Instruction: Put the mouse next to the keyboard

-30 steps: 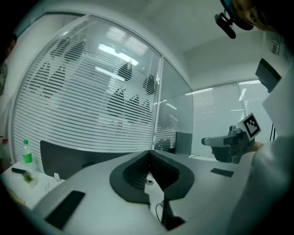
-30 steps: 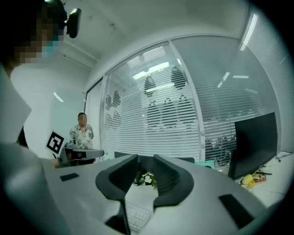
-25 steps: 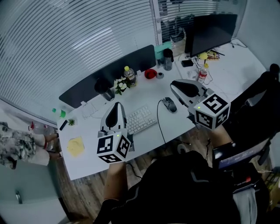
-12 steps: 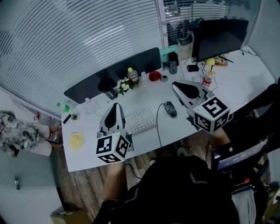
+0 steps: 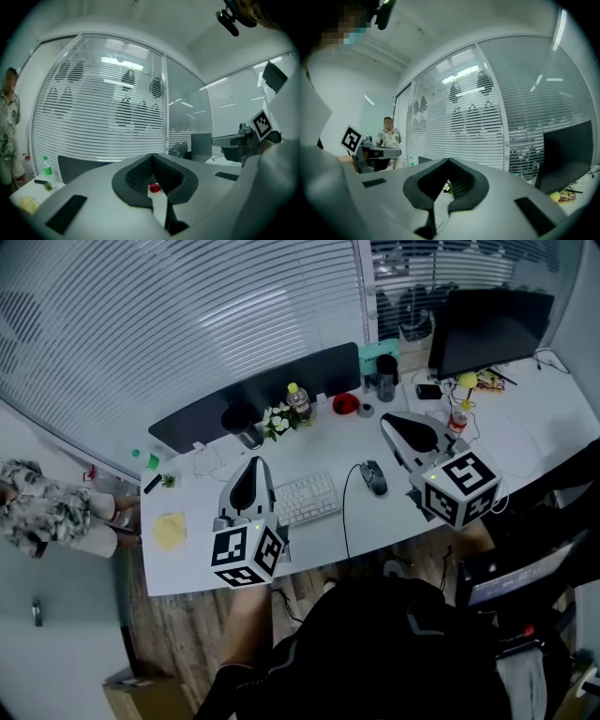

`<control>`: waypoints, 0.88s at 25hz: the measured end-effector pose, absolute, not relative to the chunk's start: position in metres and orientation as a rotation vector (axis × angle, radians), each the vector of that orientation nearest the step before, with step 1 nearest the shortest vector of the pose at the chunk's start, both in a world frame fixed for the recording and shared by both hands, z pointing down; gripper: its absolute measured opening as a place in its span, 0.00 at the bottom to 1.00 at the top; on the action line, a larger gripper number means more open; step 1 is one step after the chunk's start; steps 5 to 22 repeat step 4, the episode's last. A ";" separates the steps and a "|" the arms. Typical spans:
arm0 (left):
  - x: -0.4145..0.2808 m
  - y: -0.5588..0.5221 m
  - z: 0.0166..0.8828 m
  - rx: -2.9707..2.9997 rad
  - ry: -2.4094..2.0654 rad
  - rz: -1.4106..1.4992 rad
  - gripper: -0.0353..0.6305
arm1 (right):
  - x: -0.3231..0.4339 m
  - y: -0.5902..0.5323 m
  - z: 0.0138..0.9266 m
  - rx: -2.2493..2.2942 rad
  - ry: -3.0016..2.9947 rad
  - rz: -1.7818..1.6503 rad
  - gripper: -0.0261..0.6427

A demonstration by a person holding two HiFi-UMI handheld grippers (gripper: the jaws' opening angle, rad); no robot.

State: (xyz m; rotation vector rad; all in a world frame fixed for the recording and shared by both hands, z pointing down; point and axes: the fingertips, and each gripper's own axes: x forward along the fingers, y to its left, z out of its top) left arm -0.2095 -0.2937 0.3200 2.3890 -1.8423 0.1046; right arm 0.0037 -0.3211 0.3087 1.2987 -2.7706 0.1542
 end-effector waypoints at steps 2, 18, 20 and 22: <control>-0.213 -0.296 0.319 2.377 -1.871 0.108 0.10 | 0.002 -0.325 0.309 1.297 -2.774 0.158 0.04; -0.217 -0.297 0.318 2.364 -1.901 0.110 0.10 | 0.000 -0.328 0.311 1.292 -2.779 0.164 0.04; -0.217 -0.297 0.318 2.364 -1.901 0.110 0.10 | 0.000 -0.328 0.311 1.292 -2.779 0.164 0.04; -0.217 -0.297 0.318 2.364 -1.901 0.110 0.10 | 0.000 -0.328 0.311 1.292 -2.779 0.164 0.04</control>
